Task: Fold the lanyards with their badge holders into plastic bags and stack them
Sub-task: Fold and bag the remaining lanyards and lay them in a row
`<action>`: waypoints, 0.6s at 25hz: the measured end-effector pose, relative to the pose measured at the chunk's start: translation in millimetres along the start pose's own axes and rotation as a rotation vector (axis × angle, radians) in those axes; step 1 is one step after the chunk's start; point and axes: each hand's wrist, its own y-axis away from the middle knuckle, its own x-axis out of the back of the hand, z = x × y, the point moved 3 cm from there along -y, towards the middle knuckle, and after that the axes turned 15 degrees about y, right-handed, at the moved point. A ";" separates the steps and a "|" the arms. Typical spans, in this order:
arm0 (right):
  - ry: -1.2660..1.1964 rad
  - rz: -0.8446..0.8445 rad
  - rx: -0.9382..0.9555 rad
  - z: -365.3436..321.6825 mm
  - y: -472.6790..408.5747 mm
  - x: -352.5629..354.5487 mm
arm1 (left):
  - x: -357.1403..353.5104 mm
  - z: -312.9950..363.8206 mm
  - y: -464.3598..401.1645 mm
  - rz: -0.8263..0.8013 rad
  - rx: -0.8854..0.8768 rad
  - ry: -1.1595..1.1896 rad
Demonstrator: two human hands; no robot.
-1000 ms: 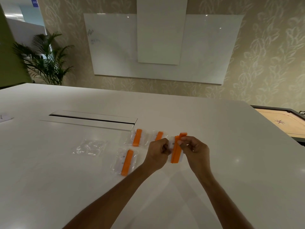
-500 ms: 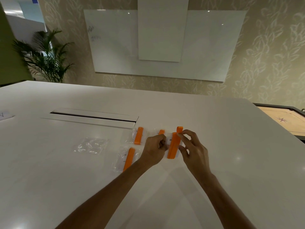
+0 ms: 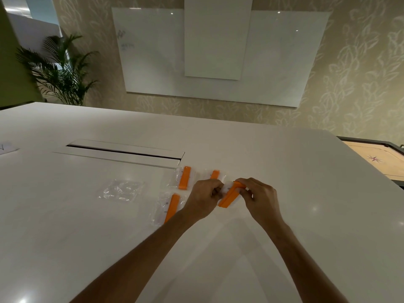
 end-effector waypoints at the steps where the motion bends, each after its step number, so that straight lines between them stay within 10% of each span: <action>1: -0.007 -0.007 -0.011 0.2 -0.4 -1.4 | 2.1 -0.7 -0.6 -0.022 0.007 0.024; 10: -0.001 -0.040 -0.087 5.0 10.9 -16.2 | 108.7 -77.9 -7.6 0.033 0.237 -0.185; 15: -0.017 -0.064 -0.070 0.4 8.1 -25.8 | 171.1 -127.5 1.7 -0.307 0.428 -0.501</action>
